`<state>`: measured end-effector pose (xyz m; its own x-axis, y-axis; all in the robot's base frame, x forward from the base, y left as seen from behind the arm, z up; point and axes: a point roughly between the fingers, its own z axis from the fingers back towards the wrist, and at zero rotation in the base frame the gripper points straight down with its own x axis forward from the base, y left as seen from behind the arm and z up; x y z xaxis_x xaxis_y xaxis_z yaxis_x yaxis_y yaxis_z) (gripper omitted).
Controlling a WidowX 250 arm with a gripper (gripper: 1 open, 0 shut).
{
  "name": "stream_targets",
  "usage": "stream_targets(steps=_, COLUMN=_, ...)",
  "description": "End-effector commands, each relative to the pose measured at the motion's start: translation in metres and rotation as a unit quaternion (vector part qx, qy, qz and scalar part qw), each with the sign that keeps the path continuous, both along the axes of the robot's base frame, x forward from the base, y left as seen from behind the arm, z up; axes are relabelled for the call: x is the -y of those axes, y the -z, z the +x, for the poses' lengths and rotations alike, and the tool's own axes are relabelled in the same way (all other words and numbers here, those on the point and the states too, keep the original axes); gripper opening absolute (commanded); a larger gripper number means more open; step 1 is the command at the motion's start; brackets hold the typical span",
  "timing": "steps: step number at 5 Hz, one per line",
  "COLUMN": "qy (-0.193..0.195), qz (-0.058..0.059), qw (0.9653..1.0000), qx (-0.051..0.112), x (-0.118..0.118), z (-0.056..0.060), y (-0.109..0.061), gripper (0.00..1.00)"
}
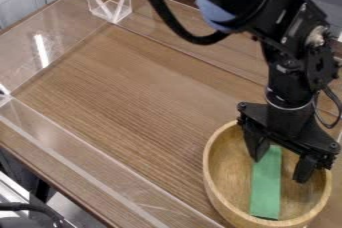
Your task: Remove the green block from inside the brown bowl and put it on the table
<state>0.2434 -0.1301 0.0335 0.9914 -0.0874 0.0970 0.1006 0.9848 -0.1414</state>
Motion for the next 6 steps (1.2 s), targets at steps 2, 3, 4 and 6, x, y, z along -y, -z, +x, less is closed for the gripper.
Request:
stream_targets(steps=2, qy=-0.004, qz=0.021, qw=0.9989, qx=-0.041, x=-0.009, z=-0.012, y=0.029, gripper=0.00)
stream_targets(steps=3, qy=-0.004, qz=0.021, qw=0.9988, qx=-0.043, x=-0.010, z=-0.013, y=0.025, gripper=0.00)
stream_targets(steps=4, qy=-0.006, qz=0.022, qw=0.9986, qx=-0.047, x=-0.011, z=-0.015, y=0.019, gripper=0.00)
stream_targets(steps=6, qy=-0.010, qz=0.023, qw=0.9982, qx=-0.055, x=-0.013, z=-0.020, y=0.010, gripper=0.00)
